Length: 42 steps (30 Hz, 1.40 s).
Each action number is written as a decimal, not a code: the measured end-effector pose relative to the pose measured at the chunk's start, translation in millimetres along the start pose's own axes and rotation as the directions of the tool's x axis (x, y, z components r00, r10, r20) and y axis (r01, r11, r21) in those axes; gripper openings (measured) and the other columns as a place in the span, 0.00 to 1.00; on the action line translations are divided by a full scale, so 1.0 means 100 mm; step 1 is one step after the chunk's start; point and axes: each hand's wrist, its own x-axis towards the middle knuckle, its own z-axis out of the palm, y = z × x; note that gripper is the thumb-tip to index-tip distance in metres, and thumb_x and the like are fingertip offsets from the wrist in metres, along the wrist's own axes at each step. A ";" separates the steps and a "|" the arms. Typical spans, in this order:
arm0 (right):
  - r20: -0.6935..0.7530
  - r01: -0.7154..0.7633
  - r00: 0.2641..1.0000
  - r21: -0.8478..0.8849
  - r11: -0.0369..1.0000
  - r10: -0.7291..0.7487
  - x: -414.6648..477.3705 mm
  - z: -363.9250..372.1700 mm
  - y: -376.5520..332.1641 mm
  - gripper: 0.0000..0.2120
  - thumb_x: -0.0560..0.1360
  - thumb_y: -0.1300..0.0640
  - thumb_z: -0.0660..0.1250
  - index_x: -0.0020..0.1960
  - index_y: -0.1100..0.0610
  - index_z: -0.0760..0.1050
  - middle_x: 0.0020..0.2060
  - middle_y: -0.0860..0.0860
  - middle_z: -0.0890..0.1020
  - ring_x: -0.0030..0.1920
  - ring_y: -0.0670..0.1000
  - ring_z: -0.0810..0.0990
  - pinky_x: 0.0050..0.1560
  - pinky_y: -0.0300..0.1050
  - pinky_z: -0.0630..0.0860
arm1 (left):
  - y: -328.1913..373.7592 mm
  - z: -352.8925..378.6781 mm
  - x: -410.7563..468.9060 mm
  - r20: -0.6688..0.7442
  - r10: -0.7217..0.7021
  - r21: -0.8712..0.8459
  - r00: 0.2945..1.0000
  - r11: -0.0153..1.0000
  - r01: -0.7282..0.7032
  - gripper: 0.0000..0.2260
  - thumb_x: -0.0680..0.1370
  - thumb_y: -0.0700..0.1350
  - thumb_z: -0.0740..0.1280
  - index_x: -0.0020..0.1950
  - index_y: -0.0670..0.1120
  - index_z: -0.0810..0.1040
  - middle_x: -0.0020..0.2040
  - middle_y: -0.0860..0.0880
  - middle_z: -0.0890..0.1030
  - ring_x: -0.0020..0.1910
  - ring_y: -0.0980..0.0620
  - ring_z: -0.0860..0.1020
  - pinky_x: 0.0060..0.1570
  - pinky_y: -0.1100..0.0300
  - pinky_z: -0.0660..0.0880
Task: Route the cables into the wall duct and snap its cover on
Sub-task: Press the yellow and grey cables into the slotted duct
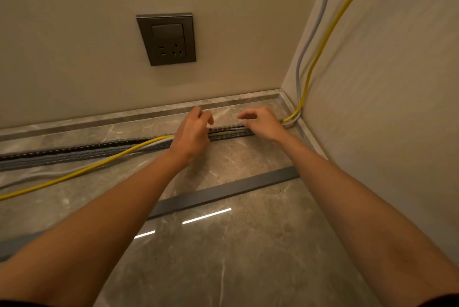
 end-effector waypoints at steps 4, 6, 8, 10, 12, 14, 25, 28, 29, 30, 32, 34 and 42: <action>0.056 0.066 0.996 0.033 0.997 -0.068 -0.02 0.31 -0.32 0.13 0.75 0.63 0.66 0.58 0.61 0.78 0.59 0.57 0.80 0.62 0.53 0.76 0.63 0.43 0.69 | -0.30 -0.27 -0.16 -0.015 -0.119 0.094 0.993 0.988 0.120 0.10 0.74 0.37 0.65 0.55 0.38 0.76 0.58 0.38 0.75 0.55 0.38 0.74 0.52 0.49 0.73; 0.094 0.106 0.989 0.044 0.993 -0.110 -0.02 0.50 -0.49 0.13 0.73 0.62 0.68 0.58 0.60 0.79 0.59 0.58 0.81 0.63 0.54 0.76 0.66 0.46 0.69 | -0.43 -0.39 -0.26 0.039 -0.159 0.212 0.986 0.966 0.148 0.11 0.75 0.42 0.65 0.55 0.39 0.75 0.57 0.39 0.75 0.56 0.39 0.74 0.53 0.50 0.72; 0.121 0.144 0.981 0.047 0.988 -0.149 -0.02 0.67 -0.65 0.14 0.72 0.63 0.69 0.57 0.60 0.79 0.58 0.58 0.81 0.62 0.54 0.77 0.66 0.47 0.69 | -0.55 -0.46 -0.36 0.106 -0.165 0.342 0.981 0.932 0.120 0.13 0.75 0.45 0.65 0.57 0.40 0.73 0.58 0.40 0.74 0.57 0.40 0.73 0.54 0.49 0.71; 0.128 0.177 0.975 0.034 0.984 -0.180 -0.03 0.82 -0.80 0.13 0.72 0.64 0.69 0.56 0.61 0.80 0.56 0.58 0.82 0.59 0.55 0.78 0.63 0.44 0.70 | -0.71 -0.50 -0.48 0.129 -0.182 0.425 0.975 0.898 0.112 0.12 0.78 0.43 0.62 0.60 0.40 0.71 0.60 0.40 0.73 0.59 0.41 0.72 0.56 0.49 0.70; 0.114 0.187 0.975 0.032 0.982 -0.190 -0.05 0.91 -0.90 0.12 0.72 0.65 0.68 0.55 0.62 0.80 0.55 0.59 0.83 0.57 0.55 0.78 0.58 0.40 0.70 | -0.83 -0.54 -0.55 0.135 -0.174 0.475 0.976 0.876 0.090 0.11 0.80 0.41 0.60 0.61 0.41 0.70 0.60 0.40 0.74 0.59 0.41 0.72 0.55 0.49 0.70; 0.082 0.188 0.978 0.049 0.981 -0.192 -0.06 0.97 -0.93 0.11 0.72 0.66 0.67 0.55 0.64 0.80 0.53 0.60 0.83 0.55 0.56 0.79 0.52 0.36 0.68 | -0.89 -0.56 -0.58 0.168 -0.123 0.503 0.978 0.864 0.022 0.11 0.80 0.40 0.60 0.62 0.40 0.71 0.59 0.40 0.75 0.57 0.40 0.74 0.54 0.49 0.72; -0.007 0.046 0.999 0.212 0.976 -0.046 -0.02 1.07 -0.95 0.05 0.71 0.68 0.69 0.45 0.69 0.80 0.47 0.65 0.83 0.44 0.50 0.74 0.38 0.35 0.68 | -1.09 -0.69 -0.46 0.252 -0.033 0.288 0.967 0.957 -0.042 0.14 0.76 0.33 0.62 0.62 0.41 0.72 0.56 0.39 0.77 0.52 0.38 0.77 0.49 0.48 0.73; 0.001 0.092 0.996 0.172 0.981 -0.093 -0.03 1.09 -0.91 0.07 0.71 0.67 0.68 0.48 0.67 0.81 0.48 0.63 0.83 0.45 0.52 0.76 0.47 0.39 0.71 | -1.12 -0.68 -0.49 0.167 0.154 0.362 0.974 0.909 -0.206 0.09 0.67 0.31 0.73 0.44 0.39 0.80 0.41 0.39 0.79 0.36 0.40 0.78 0.32 0.50 0.75; -0.003 0.090 0.996 0.175 0.980 -0.091 -0.03 1.09 -0.91 0.08 0.71 0.66 0.69 0.49 0.67 0.81 0.48 0.63 0.83 0.47 0.54 0.77 0.51 0.43 0.73 | -1.12 -0.68 -0.48 0.172 0.193 0.403 0.966 0.881 -0.248 0.09 0.63 0.32 0.76 0.39 0.40 0.80 0.36 0.40 0.78 0.32 0.42 0.77 0.27 0.52 0.74; -0.009 0.072 0.997 0.202 0.977 -0.072 -0.02 1.09 -0.92 0.08 0.71 0.67 0.69 0.49 0.67 0.81 0.49 0.63 0.83 0.48 0.56 0.79 0.54 0.47 0.74 | -1.11 -0.69 -0.48 0.171 0.217 0.440 0.961 0.856 -0.272 0.09 0.61 0.34 0.78 0.35 0.41 0.80 0.33 0.42 0.78 0.30 0.44 0.76 0.25 0.55 0.72; -0.011 0.014 1.000 0.263 0.965 -0.011 -0.01 1.08 -0.94 0.08 0.70 0.68 0.70 0.49 0.68 0.81 0.49 0.64 0.83 0.51 0.59 0.80 0.58 0.50 0.76 | -1.06 -0.68 -0.49 0.171 0.237 0.480 0.956 0.828 -0.291 0.10 0.58 0.37 0.80 0.31 0.43 0.80 0.31 0.45 0.78 0.29 0.45 0.77 0.25 0.58 0.72; 0.003 -0.029 1.000 0.286 0.958 0.029 0.00 1.08 -0.96 0.09 0.70 0.70 0.69 0.49 0.69 0.81 0.50 0.63 0.83 0.49 0.57 0.81 0.54 0.46 0.78 | -0.99 -0.64 -0.50 0.221 0.219 0.483 0.951 0.822 -0.301 0.12 0.53 0.38 0.81 0.26 0.43 0.79 0.28 0.46 0.78 0.27 0.46 0.78 0.25 0.62 0.72; 0.106 -0.166 0.984 0.287 0.944 0.141 0.05 1.06 -1.06 0.03 0.70 0.70 0.68 0.40 0.65 0.80 0.30 0.47 0.76 0.33 0.43 0.73 0.37 0.32 0.73 | -0.91 -0.64 -0.47 0.197 0.064 0.457 0.978 0.877 -0.149 0.10 0.59 0.32 0.78 0.36 0.36 0.80 0.33 0.39 0.81 0.32 0.41 0.81 0.29 0.58 0.76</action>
